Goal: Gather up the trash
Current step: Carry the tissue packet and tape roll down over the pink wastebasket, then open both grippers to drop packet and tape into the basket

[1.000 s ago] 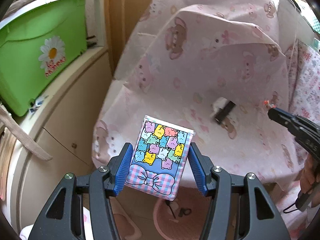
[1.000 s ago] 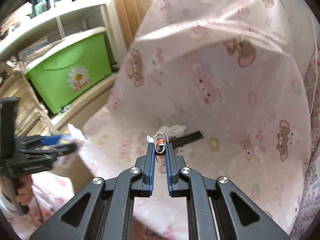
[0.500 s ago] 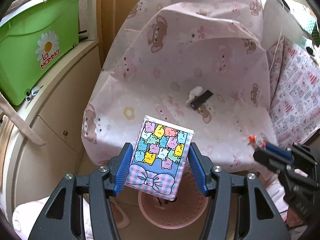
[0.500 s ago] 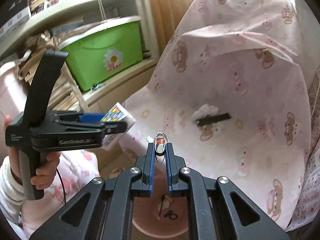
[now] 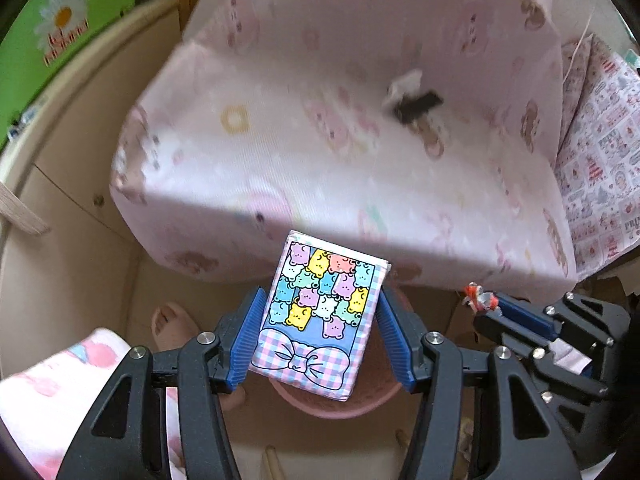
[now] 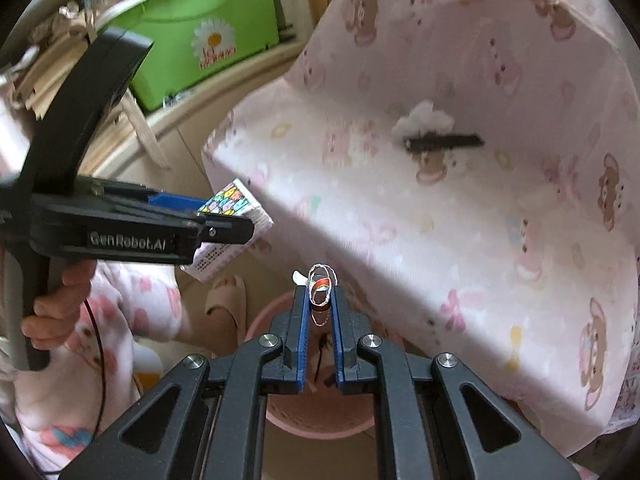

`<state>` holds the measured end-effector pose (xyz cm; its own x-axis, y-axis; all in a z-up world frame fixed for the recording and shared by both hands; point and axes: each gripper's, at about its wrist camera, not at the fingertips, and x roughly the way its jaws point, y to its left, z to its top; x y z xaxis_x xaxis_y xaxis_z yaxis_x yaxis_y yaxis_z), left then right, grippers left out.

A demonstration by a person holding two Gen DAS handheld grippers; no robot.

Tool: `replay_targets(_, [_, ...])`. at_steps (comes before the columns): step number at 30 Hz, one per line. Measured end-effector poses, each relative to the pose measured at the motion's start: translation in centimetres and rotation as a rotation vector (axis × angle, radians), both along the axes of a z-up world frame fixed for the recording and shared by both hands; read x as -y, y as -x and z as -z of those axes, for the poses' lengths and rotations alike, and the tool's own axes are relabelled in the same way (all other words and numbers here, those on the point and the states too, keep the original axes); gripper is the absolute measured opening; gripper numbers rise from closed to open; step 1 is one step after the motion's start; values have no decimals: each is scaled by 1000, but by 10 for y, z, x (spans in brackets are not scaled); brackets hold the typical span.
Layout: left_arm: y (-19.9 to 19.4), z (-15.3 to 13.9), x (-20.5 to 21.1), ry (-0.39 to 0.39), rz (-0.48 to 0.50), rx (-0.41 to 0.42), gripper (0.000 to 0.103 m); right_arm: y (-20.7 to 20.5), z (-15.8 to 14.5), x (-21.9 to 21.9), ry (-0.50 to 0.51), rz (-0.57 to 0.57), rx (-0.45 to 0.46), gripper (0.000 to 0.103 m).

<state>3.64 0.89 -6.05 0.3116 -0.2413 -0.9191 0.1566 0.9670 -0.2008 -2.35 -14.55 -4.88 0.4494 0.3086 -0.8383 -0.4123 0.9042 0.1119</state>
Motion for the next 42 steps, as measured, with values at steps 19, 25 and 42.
replay_targets(19, [2,126,26,-77,13,-416,55,-13,128,-12,210,6,-323,11])
replay_targets(25, [4,150,22,-27,-25,-530,56,-19,161,-5,221,28,-436,12])
replay_targets(42, [13,195,26,-20,-61,-652,57,-16,200,-7,289,46,-537,51])
